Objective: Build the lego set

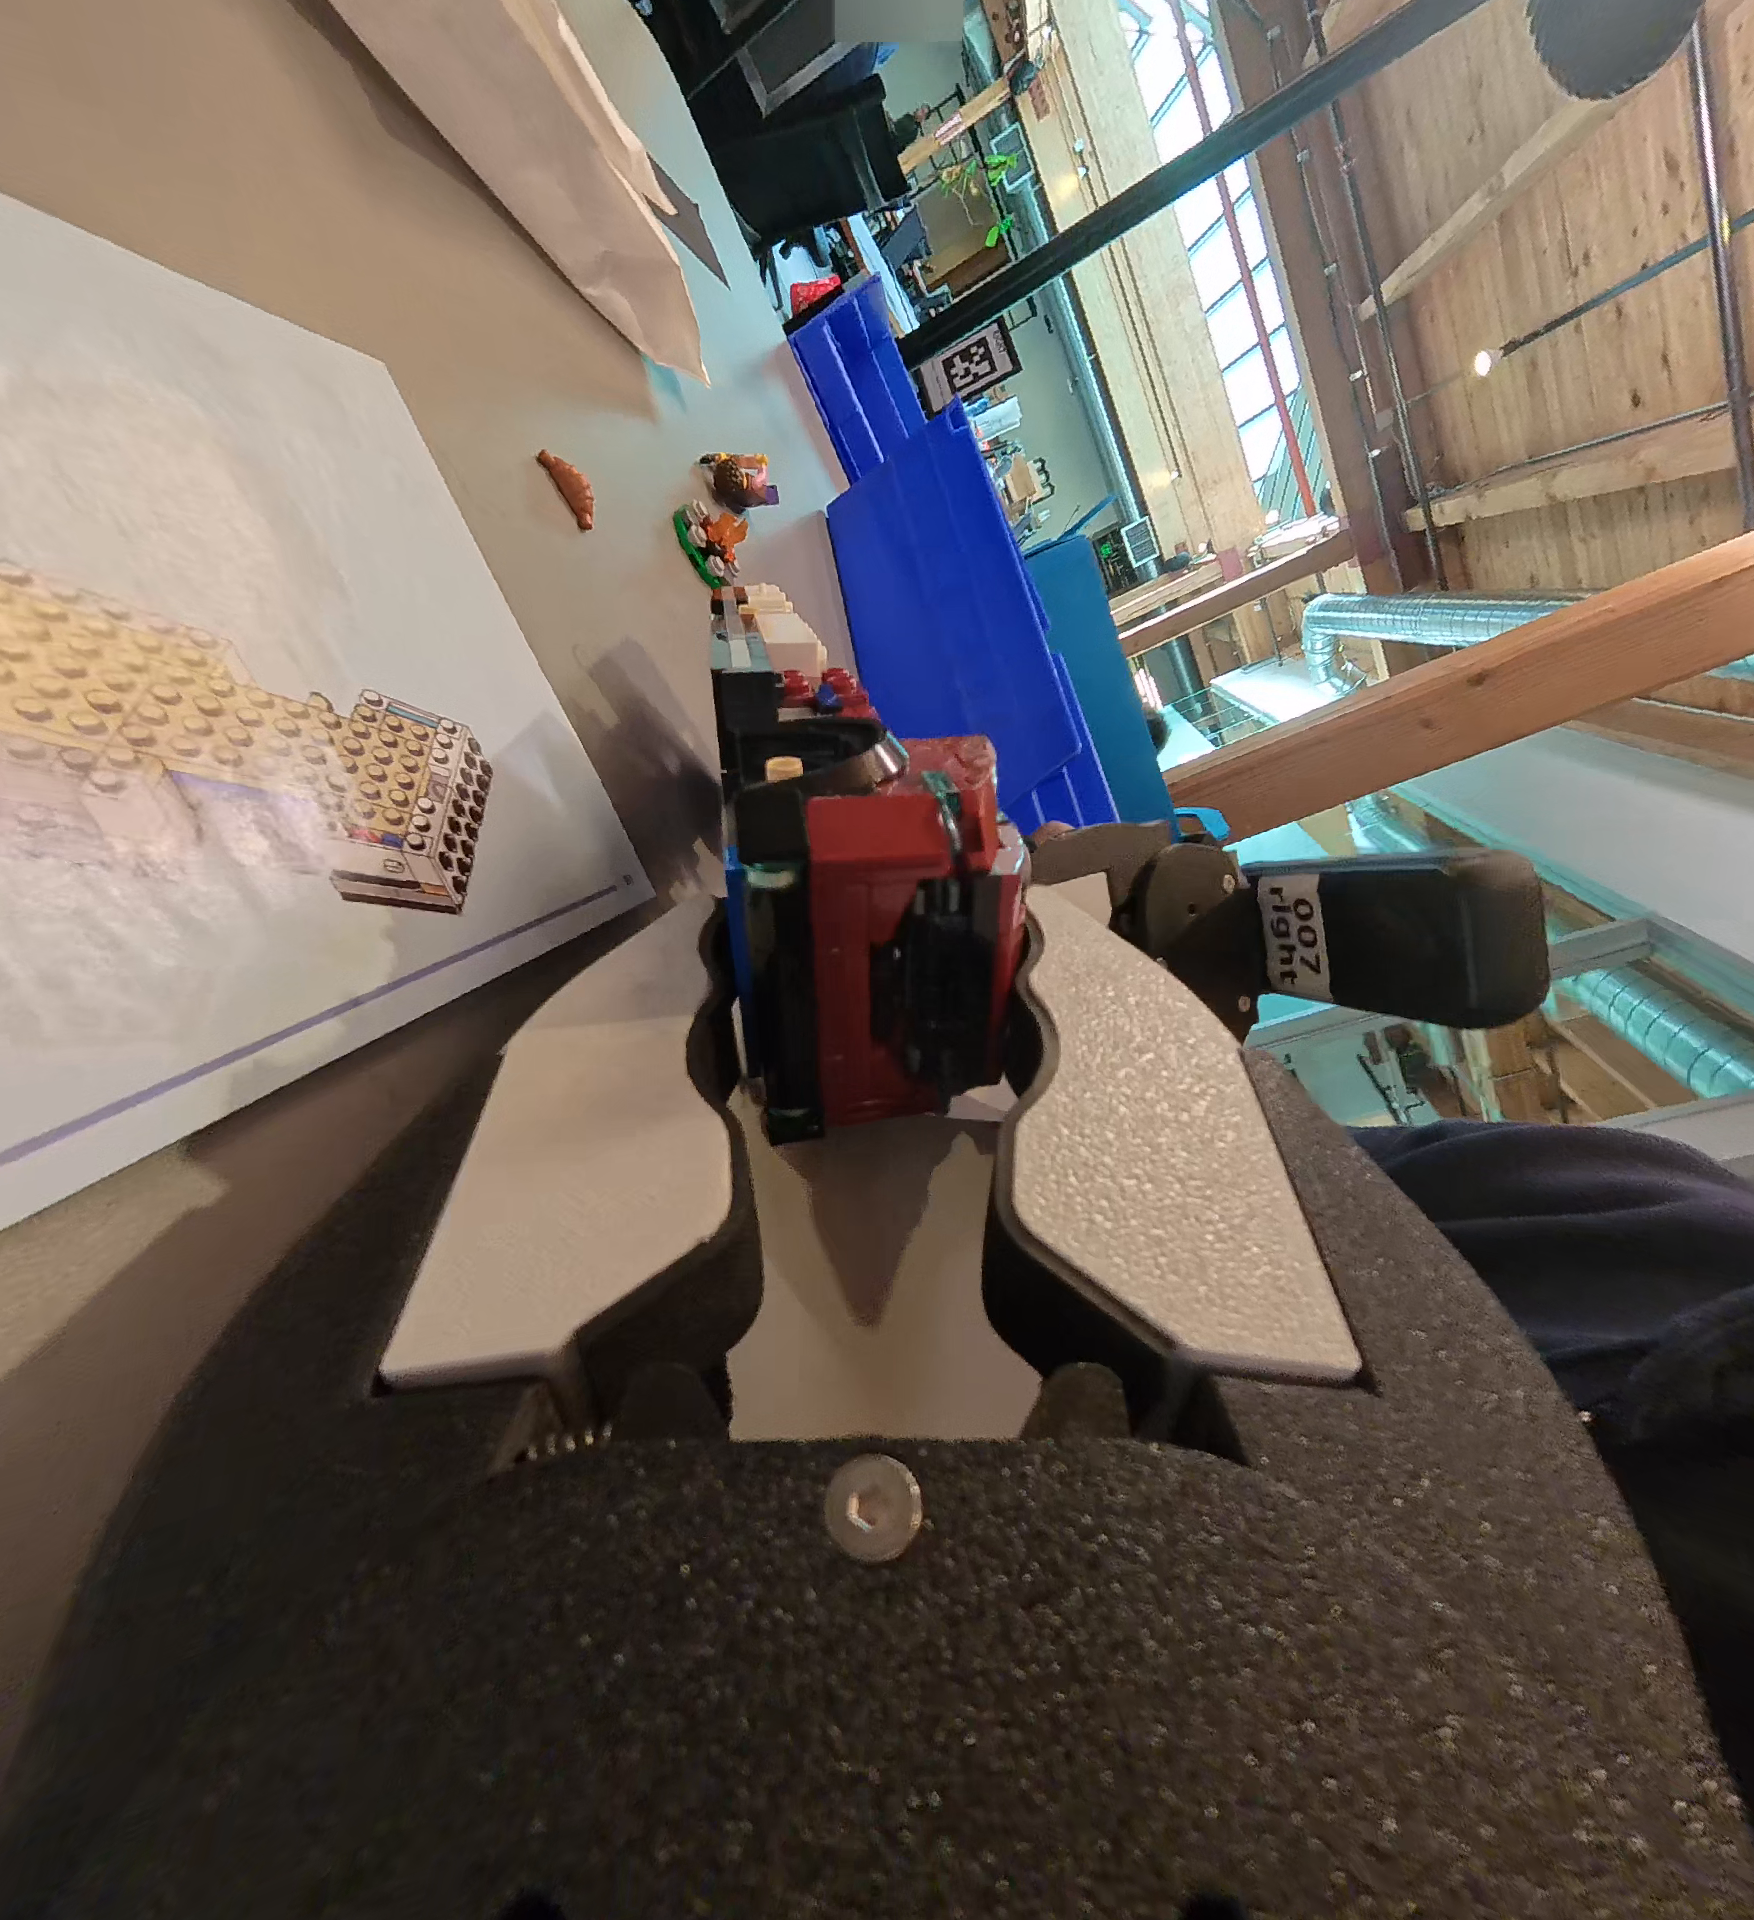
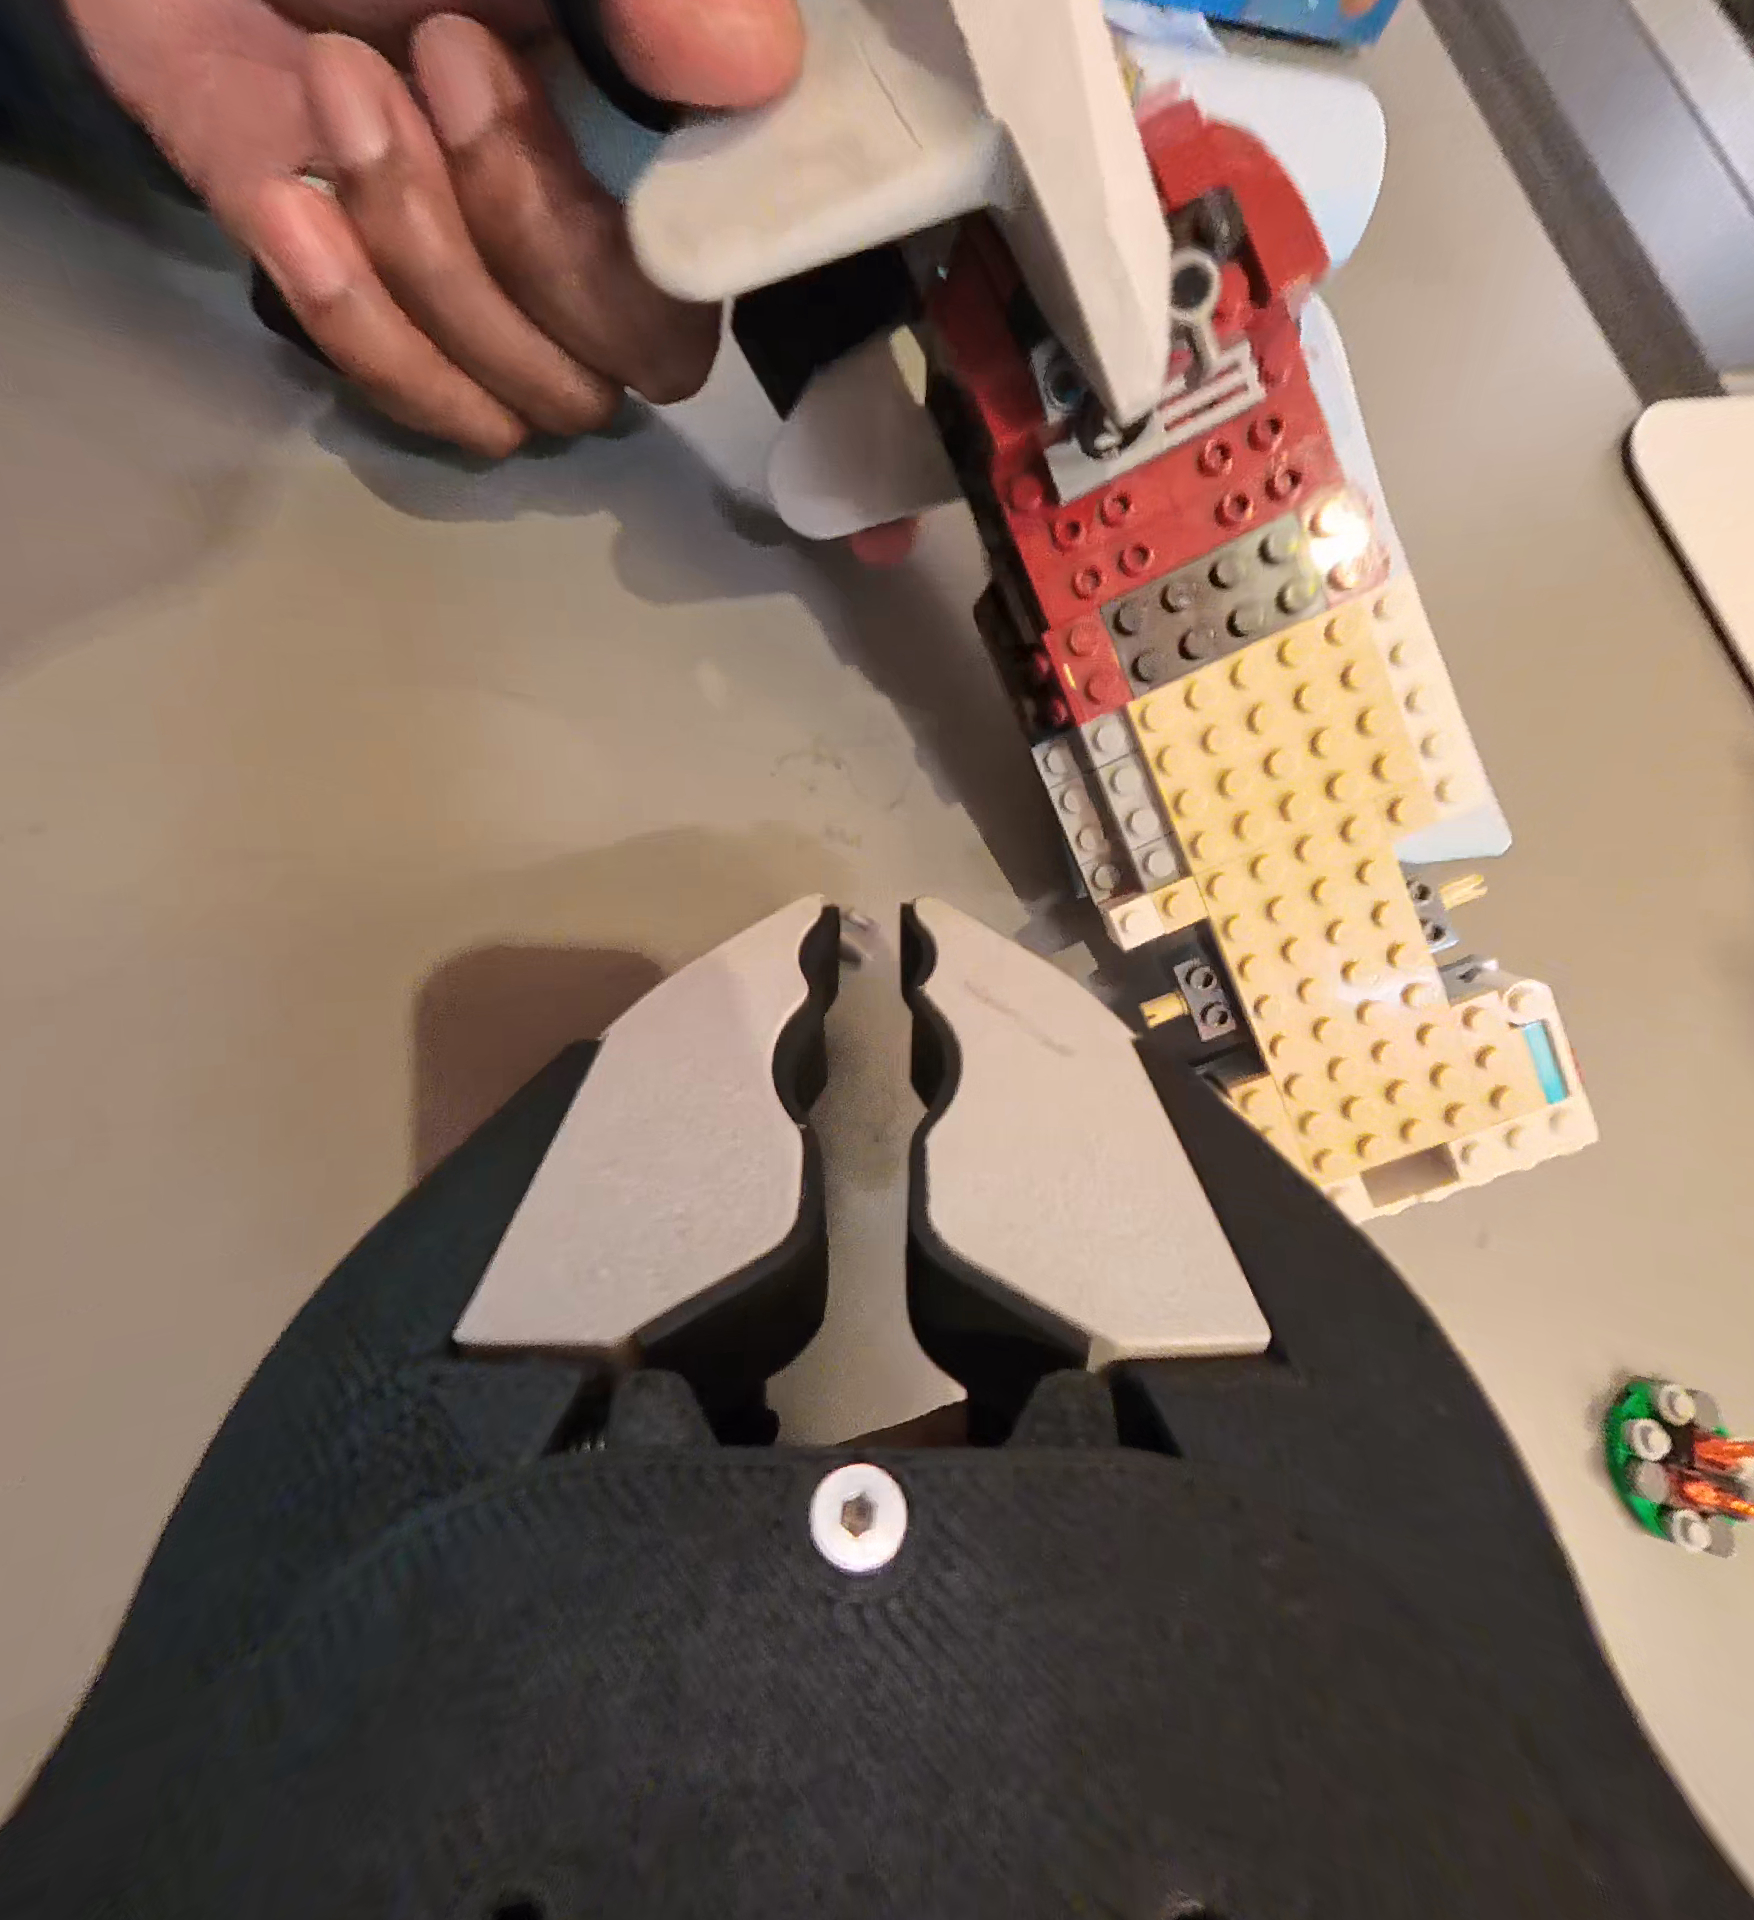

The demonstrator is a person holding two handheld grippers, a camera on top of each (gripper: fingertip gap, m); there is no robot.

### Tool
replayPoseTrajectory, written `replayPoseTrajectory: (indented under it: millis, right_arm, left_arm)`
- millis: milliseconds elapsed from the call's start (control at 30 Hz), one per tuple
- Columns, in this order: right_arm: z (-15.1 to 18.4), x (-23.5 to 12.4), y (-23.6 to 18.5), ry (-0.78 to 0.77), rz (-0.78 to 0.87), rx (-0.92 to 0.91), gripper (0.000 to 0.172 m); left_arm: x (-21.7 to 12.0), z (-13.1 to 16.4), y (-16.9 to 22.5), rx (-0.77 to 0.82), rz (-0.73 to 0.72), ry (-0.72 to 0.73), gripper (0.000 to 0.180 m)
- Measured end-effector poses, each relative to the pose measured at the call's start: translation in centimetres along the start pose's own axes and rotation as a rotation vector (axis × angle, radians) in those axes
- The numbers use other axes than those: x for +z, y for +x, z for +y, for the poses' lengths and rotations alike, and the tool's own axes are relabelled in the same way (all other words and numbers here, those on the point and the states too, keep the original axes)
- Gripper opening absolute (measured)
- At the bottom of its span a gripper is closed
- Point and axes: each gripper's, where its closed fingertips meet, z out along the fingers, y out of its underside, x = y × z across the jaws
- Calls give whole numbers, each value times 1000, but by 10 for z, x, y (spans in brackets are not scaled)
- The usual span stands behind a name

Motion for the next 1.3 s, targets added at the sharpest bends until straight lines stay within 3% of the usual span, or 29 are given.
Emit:
replayPoseTrajectory:
  millis: [433,1100,1300]
  right_arm:
    - [9,3,-6,-41,-49,10,18]
    - [5,17,-8,-42,-108,-5,9]
    - [12,19,-17,-82,-147,-10,14]
  left_arm:
    - [-1,-2,-5,-160,59,40,49]
    - [-1,0,-4,-136,45,28,50]
    - [-2,-1,-4,-131,44,27,49]
